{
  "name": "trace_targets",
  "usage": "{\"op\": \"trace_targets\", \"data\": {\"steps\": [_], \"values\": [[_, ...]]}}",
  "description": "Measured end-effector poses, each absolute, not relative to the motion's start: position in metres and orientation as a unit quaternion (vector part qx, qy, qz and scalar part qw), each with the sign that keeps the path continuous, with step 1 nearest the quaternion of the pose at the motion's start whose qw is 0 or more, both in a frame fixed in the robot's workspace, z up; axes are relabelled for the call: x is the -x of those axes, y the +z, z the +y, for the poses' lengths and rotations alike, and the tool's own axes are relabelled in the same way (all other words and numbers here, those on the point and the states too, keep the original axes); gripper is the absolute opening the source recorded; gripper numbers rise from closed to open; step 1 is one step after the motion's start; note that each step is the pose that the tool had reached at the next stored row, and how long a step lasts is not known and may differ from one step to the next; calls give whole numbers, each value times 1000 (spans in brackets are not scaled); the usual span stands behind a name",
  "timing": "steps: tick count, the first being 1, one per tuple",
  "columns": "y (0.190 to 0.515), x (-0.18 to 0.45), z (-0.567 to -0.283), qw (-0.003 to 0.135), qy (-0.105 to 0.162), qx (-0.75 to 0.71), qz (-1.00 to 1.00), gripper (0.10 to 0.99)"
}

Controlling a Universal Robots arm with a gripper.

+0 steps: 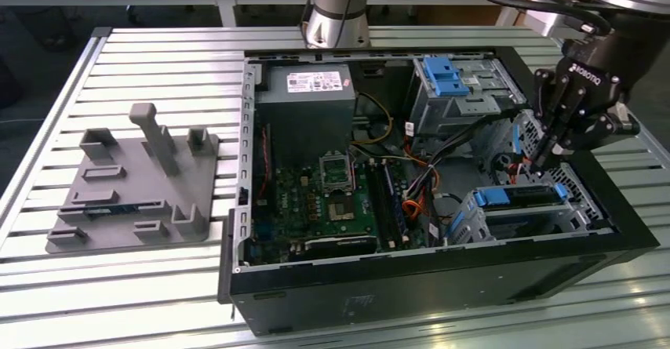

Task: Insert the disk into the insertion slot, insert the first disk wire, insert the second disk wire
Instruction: 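Insert the first disk wire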

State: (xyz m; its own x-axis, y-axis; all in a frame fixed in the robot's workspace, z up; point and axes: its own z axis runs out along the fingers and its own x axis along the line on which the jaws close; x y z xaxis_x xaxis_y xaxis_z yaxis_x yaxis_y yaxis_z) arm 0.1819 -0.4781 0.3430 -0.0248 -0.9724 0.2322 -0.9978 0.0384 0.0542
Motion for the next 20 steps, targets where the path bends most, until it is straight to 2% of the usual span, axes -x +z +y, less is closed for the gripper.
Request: {"op": "trace_targets", "data": {"steps": [8, 20], "values": [[343, -178, -486, 99, 64, -708, -696, 165], [343, -176, -503, 69, 44, -711, -698, 165]]}}
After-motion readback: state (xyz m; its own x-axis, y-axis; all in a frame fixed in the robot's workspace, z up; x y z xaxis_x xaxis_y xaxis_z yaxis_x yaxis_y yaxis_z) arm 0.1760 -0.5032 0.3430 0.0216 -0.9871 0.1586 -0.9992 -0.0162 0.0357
